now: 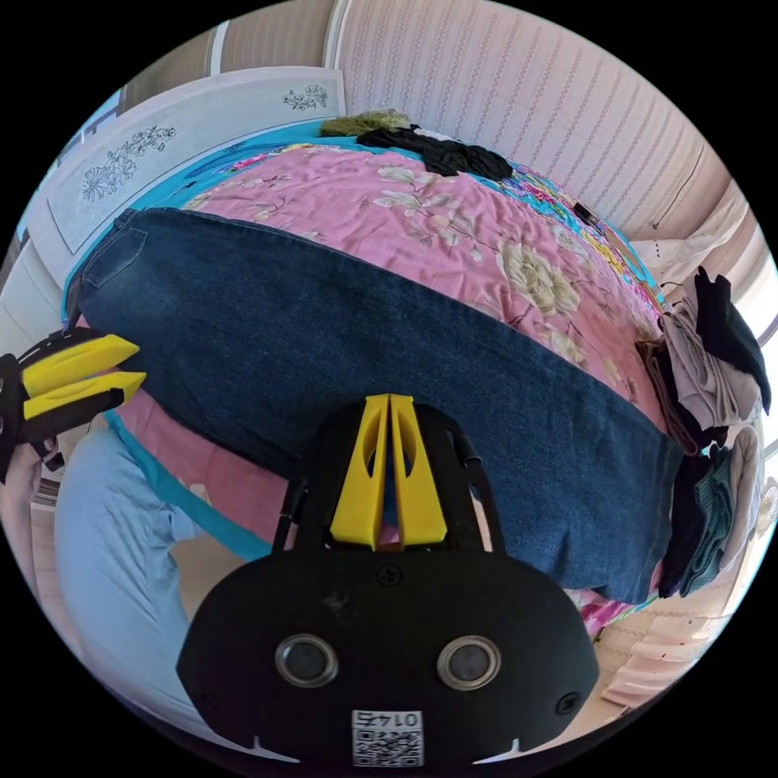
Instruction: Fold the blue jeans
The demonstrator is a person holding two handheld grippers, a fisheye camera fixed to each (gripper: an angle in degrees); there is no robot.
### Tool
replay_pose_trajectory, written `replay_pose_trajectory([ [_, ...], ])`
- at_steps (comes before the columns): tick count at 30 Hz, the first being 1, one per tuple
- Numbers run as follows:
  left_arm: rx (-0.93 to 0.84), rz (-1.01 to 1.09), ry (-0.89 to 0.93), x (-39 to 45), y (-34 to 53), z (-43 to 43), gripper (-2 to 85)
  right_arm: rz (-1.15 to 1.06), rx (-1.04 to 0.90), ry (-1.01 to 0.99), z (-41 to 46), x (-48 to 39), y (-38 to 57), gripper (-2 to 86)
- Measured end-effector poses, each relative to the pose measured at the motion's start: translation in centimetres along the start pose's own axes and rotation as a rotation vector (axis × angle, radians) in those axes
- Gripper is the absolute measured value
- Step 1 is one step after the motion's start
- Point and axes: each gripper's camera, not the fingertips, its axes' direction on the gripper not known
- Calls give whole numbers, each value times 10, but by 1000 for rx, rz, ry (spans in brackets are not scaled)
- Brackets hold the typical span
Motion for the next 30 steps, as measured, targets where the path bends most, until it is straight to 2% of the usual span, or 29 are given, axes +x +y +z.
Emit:
replay_pose_trajectory([
  [6, -36, -27, 5, 1, 2, 29, 72, -71, 19, 43, -5, 11, 9, -8],
  [11, -30, -14, 1, 5, 1, 33, 69, -159, 73, -142, -33, 36, 18, 14],
  [13, -25, -26, 8, 4, 1, 32, 68, -248, 75, -265, -39, 36, 21, 81],
  [15, -23, -19, -2, 5, 0, 28, 67, -308, 48, -353, -40, 34, 22, 106],
  [19, -13, -19, -27, 6, 1, 30, 60, -327, -23, -382, -28, 35, 28, 89],
  [27, -44, -43, 110, 1, -6, 41, -1, -319, -38, -421, -32, 77, 39, 73],
  [30, 34, -28, 35, 9, -9, 19, -7, -253, 67, -408, -53, 113, 35, 20],
])
